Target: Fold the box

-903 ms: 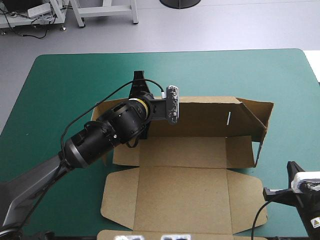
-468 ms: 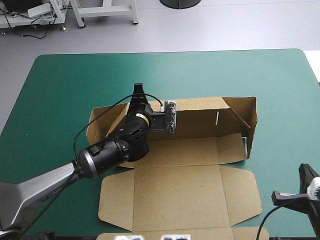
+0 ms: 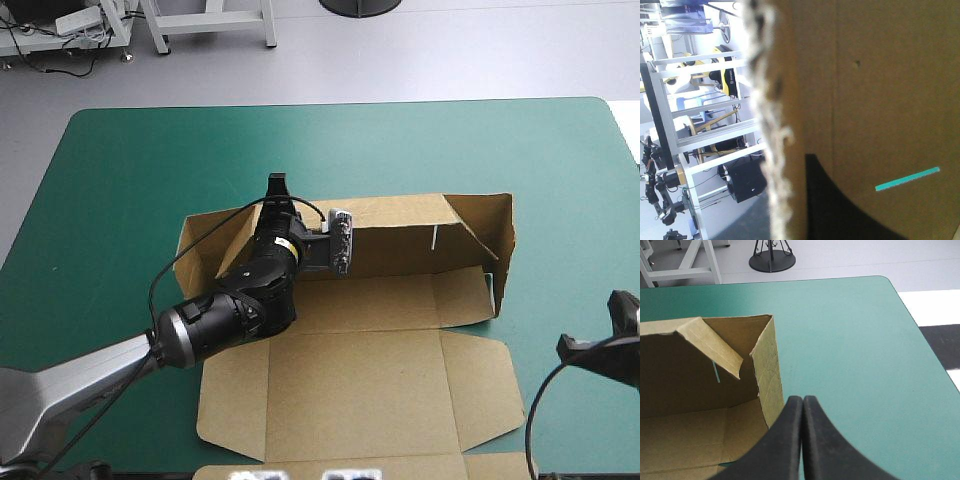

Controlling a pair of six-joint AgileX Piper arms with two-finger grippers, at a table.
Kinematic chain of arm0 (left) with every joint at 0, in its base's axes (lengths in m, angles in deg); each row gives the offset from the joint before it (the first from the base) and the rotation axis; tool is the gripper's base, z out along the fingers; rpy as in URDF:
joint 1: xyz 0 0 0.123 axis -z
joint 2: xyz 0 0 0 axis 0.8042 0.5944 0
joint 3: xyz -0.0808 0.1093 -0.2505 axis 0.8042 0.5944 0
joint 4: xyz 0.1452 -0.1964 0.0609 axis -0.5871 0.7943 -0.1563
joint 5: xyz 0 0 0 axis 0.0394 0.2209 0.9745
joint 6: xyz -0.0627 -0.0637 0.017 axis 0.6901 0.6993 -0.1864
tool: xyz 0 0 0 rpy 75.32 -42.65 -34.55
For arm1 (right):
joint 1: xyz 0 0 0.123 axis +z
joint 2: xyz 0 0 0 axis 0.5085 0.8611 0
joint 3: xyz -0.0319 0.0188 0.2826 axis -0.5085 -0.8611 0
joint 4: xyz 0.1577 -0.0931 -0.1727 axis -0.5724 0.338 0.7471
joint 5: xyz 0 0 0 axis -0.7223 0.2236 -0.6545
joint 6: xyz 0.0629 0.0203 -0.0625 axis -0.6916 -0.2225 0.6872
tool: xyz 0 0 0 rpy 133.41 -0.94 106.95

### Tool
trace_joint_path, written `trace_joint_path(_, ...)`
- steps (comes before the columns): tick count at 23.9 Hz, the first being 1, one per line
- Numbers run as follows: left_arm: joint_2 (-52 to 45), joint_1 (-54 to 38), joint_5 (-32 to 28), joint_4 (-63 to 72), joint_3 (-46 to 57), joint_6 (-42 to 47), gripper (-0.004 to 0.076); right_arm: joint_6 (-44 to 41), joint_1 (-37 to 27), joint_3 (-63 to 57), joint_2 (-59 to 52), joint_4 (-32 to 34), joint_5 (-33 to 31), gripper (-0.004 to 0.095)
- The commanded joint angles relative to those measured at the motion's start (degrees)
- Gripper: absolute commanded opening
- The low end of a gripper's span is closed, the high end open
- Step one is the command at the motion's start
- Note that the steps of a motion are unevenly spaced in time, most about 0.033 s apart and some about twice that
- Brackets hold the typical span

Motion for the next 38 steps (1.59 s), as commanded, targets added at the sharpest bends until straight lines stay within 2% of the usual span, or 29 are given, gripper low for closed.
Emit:
trace_joint_path(1, -1.9, 2.0, 0.0, 0.7, -0.7, 1.8, -0.0006, 0.0, 0.1, 6.3, 6.7, -0.1, 2.8, -0.0020)
trace_joint_path(10, -1.8, 3.0, 0.0, -2.1, -0.7, 5.5, -0.0006, 1.1, 0.1, 24.0, 26.3, -1.2, -4.6, -0.0025)
trace_joint_path(15, -1.7, 3.0, -1.2, -7.9, 1.2, 8.1, -0.0006, 3.8, 0.1, 37.1, 40.4, -8.2, -11.2, -0.0025)
trace_joint_path(21, -1.7, 3.0, -1.5, -13.2, 6.1, 11.9, -0.0006, 8.9, 0.0, 48.1, 60.3, -17.3, -13.9, -0.0025)
trace_joint_path(25, -1.7, 3.0, -1.7, -14.8, 6.1, 12.6, -0.0006, 12.7, -0.7, 50.6, 70.9, -23.3, -15.0, -0.0025)
trace_joint_path(28, -1.7, 3.0, -1.7, -14.8, 6.1, 12.6, -0.0006, 15.1, -2.7, 51.8, 75.8, -30.8, -15.2, -0.0025)
trace_joint_path(34, -1.7, 3.0, -1.7, -15.1, 6.1, 13.1, -0.0006, 19.4, -2.9, 49.3, 77.5, -31.3, -15.3, -0.0025)
trace_joint_path(38, -1.7, 3.0, -1.7, -15.1, 6.1, 13.1, -0.0006, 23.1, -2.9, 41.6, 77.5, -32.5, -15.3, -0.0025)
